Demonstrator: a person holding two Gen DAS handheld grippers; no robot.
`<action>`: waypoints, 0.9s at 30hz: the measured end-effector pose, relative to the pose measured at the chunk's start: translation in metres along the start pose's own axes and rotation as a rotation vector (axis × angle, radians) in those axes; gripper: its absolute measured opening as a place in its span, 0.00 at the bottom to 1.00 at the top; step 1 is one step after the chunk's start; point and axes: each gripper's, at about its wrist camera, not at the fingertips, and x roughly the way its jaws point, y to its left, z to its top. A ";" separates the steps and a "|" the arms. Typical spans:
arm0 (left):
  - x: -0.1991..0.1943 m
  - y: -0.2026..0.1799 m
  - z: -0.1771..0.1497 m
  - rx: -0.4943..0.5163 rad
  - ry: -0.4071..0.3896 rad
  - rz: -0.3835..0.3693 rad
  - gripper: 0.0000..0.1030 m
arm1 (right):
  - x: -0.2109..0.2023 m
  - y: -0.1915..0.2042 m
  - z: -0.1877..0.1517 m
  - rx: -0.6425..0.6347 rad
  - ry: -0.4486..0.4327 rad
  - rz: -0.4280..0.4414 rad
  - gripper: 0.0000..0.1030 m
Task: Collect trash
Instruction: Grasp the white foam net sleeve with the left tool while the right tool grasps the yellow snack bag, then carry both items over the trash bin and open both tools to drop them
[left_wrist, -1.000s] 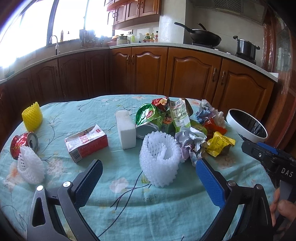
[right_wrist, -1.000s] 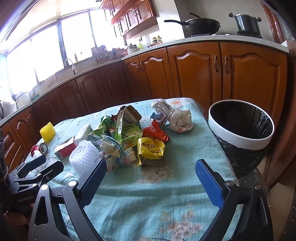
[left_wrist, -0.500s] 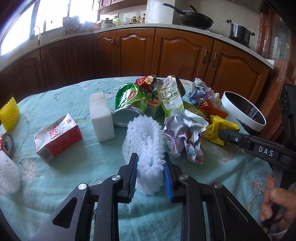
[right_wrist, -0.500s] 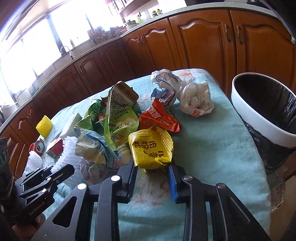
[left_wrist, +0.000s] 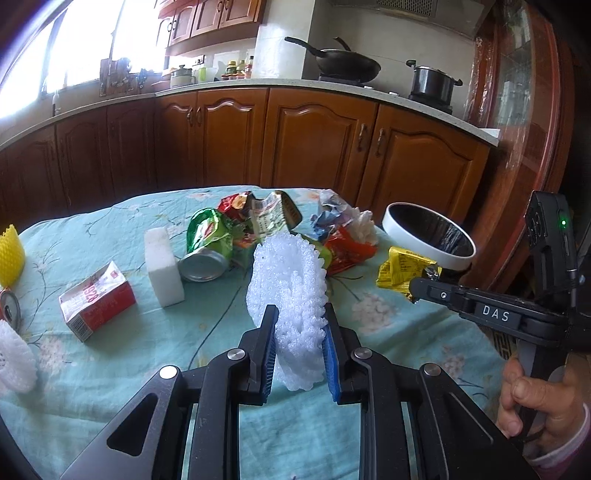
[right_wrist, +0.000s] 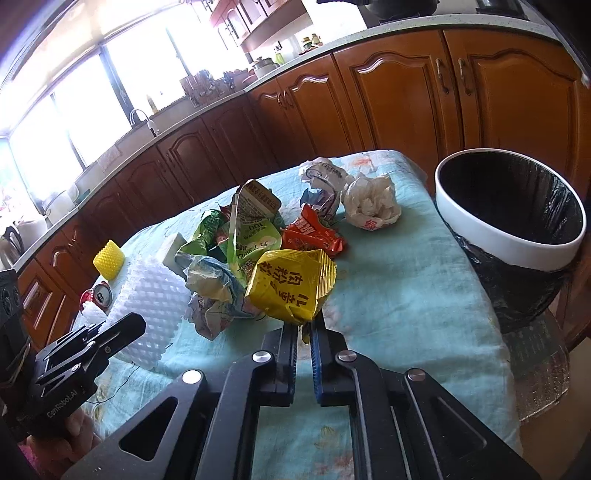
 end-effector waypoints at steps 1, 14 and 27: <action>-0.001 -0.004 0.001 0.008 0.000 -0.013 0.21 | -0.004 -0.004 0.000 0.006 -0.006 -0.002 0.06; 0.064 -0.048 0.046 0.110 0.054 -0.160 0.21 | -0.044 -0.075 0.023 0.083 -0.093 -0.125 0.06; 0.164 -0.093 0.109 0.143 0.129 -0.230 0.21 | -0.042 -0.152 0.068 0.127 -0.092 -0.215 0.06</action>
